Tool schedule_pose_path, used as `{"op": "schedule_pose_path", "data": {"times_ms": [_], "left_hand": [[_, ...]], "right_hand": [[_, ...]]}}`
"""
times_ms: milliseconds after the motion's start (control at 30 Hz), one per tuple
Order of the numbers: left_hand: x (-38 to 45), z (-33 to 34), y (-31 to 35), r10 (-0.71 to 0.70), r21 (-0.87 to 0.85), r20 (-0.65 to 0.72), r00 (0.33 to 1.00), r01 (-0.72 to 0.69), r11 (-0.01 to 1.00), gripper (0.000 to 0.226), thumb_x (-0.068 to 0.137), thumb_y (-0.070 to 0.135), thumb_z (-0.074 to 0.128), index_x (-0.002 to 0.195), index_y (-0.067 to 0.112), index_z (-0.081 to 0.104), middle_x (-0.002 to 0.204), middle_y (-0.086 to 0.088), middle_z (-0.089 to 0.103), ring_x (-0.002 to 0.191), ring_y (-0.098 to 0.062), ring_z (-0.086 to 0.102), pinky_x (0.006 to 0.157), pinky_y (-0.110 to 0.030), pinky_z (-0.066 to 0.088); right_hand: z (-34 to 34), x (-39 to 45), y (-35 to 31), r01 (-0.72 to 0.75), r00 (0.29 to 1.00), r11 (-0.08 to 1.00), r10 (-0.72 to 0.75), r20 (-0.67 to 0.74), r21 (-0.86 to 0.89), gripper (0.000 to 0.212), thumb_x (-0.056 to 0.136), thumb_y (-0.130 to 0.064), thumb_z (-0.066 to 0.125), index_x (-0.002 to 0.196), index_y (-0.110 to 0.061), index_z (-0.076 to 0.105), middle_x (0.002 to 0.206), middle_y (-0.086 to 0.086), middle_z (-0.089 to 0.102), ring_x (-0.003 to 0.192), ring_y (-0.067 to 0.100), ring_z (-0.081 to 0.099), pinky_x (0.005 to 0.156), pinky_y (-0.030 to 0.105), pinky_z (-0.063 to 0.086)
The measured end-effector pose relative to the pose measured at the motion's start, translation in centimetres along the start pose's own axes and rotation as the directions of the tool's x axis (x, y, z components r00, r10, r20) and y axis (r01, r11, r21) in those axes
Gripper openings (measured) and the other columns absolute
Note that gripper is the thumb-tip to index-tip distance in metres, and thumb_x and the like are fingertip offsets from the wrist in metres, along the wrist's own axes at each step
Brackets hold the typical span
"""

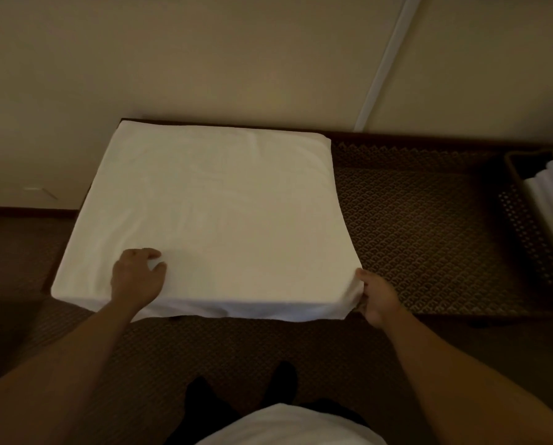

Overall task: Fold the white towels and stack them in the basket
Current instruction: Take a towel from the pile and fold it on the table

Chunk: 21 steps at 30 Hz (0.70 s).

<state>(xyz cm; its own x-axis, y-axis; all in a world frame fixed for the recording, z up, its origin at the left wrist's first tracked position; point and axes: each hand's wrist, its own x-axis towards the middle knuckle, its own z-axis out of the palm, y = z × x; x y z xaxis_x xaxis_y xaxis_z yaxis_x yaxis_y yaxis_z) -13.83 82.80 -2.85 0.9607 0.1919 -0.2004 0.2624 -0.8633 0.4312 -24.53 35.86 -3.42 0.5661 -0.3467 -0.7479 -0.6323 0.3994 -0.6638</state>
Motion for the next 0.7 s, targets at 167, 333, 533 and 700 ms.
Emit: {"op": "schedule_pose_path", "data": {"times_ms": [167,333,533,700], "left_hand": [[-0.3,0.0,0.4,0.005,0.035,0.001,1.0,-0.005,0.999,0.031,0.091,0.029,0.067,0.12,0.018,0.068,0.132,-0.017,0.053,0.118,-0.04,0.053,0.106,-0.049,0.043],[-0.7,-0.1,0.4,0.007,0.075,0.016,1.0,-0.008,0.997,0.033,0.093,0.032,0.065,0.123,0.021,0.065,0.135,-0.015,0.05,0.121,-0.043,0.049,0.106,-0.052,0.042],[-0.8,-0.2,0.8,-0.024,0.115,0.052,0.998,0.018,0.993,0.034,0.094,0.04,0.063,0.124,0.025,0.06,0.136,-0.015,0.045,0.122,-0.045,0.046,0.104,-0.054,0.042],[-0.6,-0.5,1.6,-0.064,0.153,0.094,0.994,0.049,0.987,0.033,0.097,0.038,0.059,0.127,0.024,0.056,0.141,-0.014,0.04,0.128,-0.043,0.04,0.107,-0.053,0.038]], "right_hand": [[-0.4,-0.8,-0.7,-0.052,0.994,0.998,0.048,0.103,0.039,0.016,0.103,-0.022,0.053,0.1,-0.026,0.068,0.104,0.0,0.073,0.093,0.02,0.064,0.07,0.034,0.046],[-0.8,-0.2,-0.2,0.001,1.0,1.0,-0.001,-0.007,-0.019,0.029,0.099,-0.026,0.061,0.119,-0.008,0.071,0.117,0.014,0.072,0.104,0.034,0.066,0.075,0.041,0.055],[-0.1,0.1,0.4,0.176,0.911,0.97,-0.224,-0.347,-0.165,0.021,0.091,-0.002,0.062,0.074,-0.012,0.068,0.089,0.015,0.069,0.098,0.039,0.066,0.079,0.038,0.052],[1.2,-0.3,-0.3,0.17,0.872,0.879,-0.345,-0.348,-0.445,0.031,0.095,0.003,0.046,0.119,-0.001,0.066,0.119,0.02,0.065,0.114,0.039,0.059,0.096,0.038,0.049]]}}
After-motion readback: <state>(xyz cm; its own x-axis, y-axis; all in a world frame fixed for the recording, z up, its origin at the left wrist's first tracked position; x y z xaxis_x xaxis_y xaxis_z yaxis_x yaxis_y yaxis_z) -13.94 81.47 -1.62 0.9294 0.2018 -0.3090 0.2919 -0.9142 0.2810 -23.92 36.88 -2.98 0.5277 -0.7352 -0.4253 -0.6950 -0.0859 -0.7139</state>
